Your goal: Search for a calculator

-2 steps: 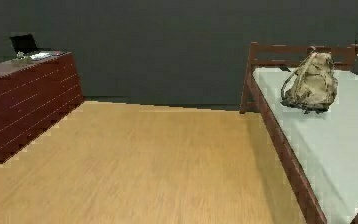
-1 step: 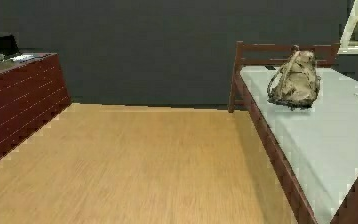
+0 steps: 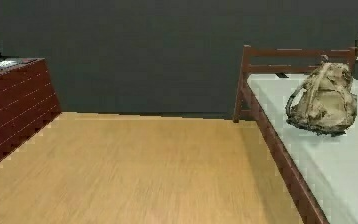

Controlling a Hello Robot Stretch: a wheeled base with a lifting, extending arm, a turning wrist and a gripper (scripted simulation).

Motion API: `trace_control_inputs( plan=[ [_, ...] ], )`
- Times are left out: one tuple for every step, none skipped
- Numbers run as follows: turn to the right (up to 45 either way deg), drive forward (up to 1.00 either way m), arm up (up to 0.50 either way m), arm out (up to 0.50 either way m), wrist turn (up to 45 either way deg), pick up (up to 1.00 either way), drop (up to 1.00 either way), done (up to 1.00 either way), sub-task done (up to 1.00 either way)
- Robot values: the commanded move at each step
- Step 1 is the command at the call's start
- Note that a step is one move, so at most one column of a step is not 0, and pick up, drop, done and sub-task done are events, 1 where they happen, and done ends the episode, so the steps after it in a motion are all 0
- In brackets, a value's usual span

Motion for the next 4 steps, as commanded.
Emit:
trace_control_inputs(
  plan=[
    [9.0, 0.0, 0.0, 0.0, 0.0, 0.0, 0.0, 0.0, 0.0],
    [0.0, 1.0, 0.0, 0.0, 0.0, 0.0, 0.0, 0.0, 0.0],
    [0.0, 0.8, 0.0, 0.0, 0.0, 0.0, 0.0, 0.0, 0.0],
    [45.0, 0.0, 0.0, 0.0, 0.0, 0.0, 0.0, 0.0, 0.0]
  ],
)
